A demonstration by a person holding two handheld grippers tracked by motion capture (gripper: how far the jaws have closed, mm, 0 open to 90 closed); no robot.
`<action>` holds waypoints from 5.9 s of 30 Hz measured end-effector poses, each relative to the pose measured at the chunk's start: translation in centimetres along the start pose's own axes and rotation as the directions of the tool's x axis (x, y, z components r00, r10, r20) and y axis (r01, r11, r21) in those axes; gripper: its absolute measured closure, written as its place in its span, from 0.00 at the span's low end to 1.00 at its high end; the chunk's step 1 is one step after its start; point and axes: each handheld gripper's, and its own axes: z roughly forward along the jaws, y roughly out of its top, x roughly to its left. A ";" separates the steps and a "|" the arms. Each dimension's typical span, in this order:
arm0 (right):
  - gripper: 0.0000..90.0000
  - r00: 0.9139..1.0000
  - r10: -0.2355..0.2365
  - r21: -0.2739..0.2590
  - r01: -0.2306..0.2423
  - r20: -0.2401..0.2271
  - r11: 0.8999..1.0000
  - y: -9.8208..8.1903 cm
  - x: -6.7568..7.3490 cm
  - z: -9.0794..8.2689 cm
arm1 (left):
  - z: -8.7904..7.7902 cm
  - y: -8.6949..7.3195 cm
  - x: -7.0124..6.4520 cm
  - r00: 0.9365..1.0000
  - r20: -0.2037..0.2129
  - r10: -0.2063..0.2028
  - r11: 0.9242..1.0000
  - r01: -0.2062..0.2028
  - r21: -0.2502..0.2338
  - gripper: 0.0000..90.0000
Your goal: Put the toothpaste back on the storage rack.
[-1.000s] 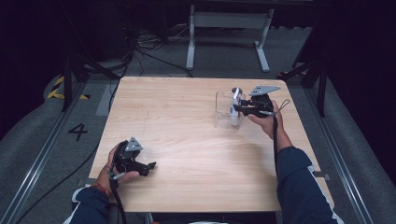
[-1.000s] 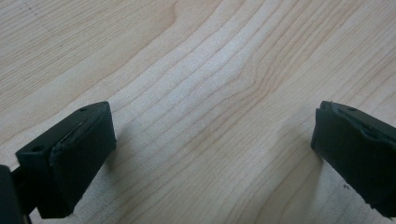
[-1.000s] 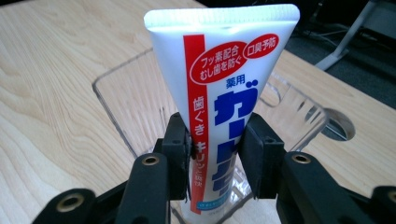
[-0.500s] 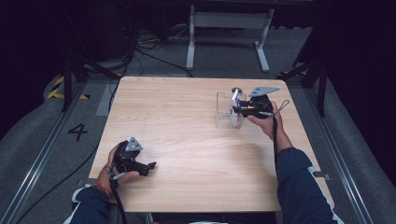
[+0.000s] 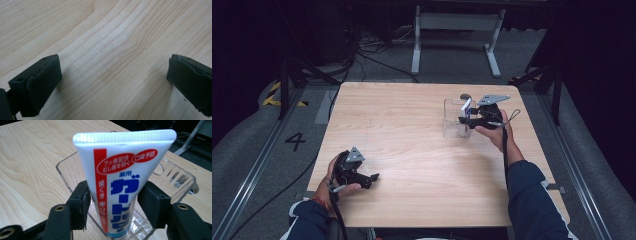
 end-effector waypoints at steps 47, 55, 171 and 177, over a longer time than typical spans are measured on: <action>0.37 0.995 -0.049 0.026 0.047 0.087 0.999 1.2 1.2 -3.6 | 0.0 0.0 0.0 1.000 -0.002 -0.004 1.000 0.004 -0.001 0.00; 0.37 0.992 -0.080 0.031 0.077 0.094 0.997 1.3 2.0 -4.8 | 0.0 0.0 0.0 1.000 -0.001 -0.005 1.000 0.005 0.000 0.00; 0.26 0.993 0.086 0.139 -0.097 0.083 0.986 -19.7 3.7 -15.4 | -0.1 -0.1 -0.1 1.000 -0.005 -0.013 1.000 0.013 0.001 0.00; 0.26 0.993 0.088 0.140 -0.099 0.082 0.985 -19.7 3.6 -15.4 | 0.0 0.0 0.0 1.000 -0.010 0.000 1.000 0.000 -0.004 0.00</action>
